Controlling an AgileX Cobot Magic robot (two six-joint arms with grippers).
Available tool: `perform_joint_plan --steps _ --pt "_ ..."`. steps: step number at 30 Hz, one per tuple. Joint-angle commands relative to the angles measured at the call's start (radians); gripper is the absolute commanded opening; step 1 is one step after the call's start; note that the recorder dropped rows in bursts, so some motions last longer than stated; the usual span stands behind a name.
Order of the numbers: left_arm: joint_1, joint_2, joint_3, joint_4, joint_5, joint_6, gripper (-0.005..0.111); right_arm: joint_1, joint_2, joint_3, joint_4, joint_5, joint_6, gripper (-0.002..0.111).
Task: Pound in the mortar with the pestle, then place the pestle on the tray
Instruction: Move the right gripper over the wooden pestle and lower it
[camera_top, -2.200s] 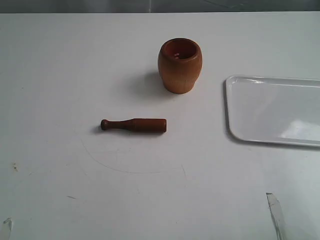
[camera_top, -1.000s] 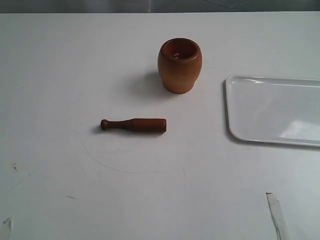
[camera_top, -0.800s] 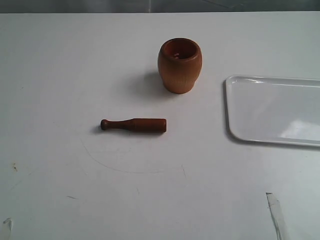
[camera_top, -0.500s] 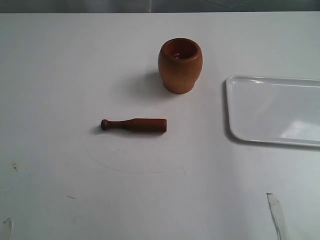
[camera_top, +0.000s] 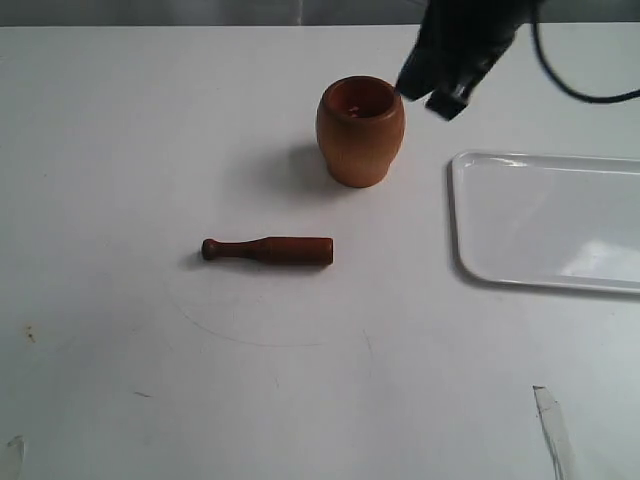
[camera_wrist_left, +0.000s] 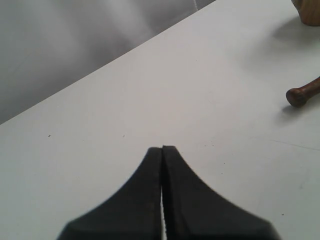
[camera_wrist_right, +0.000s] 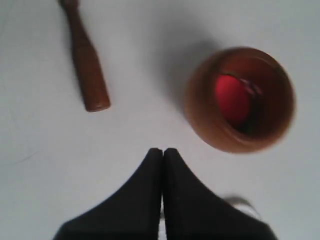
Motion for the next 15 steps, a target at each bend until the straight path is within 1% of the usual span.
perform_joint_plan --steps 1,3,6,9,12,15 --pt "-0.008 -0.001 0.001 -0.007 -0.003 -0.008 0.000 0.148 0.126 -0.007 -0.154 0.014 0.007 0.000" --pt "-0.008 -0.001 0.001 -0.007 -0.003 -0.008 0.000 0.201 0.191 -0.033 -0.203 0.017 0.040 0.000" --pt "-0.008 -0.001 0.001 -0.007 -0.003 -0.008 0.000 0.256 0.293 -0.116 -0.208 0.061 0.048 0.000" --pt "-0.008 -0.001 0.001 -0.007 -0.003 -0.008 0.000 0.301 0.396 -0.253 -0.207 0.150 0.048 0.000" --pt "-0.008 -0.001 0.001 -0.007 -0.003 -0.008 0.000 0.320 0.483 -0.379 -0.163 0.150 0.046 0.000" --pt "-0.008 -0.001 0.001 -0.007 -0.003 -0.008 0.000 0.320 0.534 -0.450 -0.071 0.150 0.014 0.000"
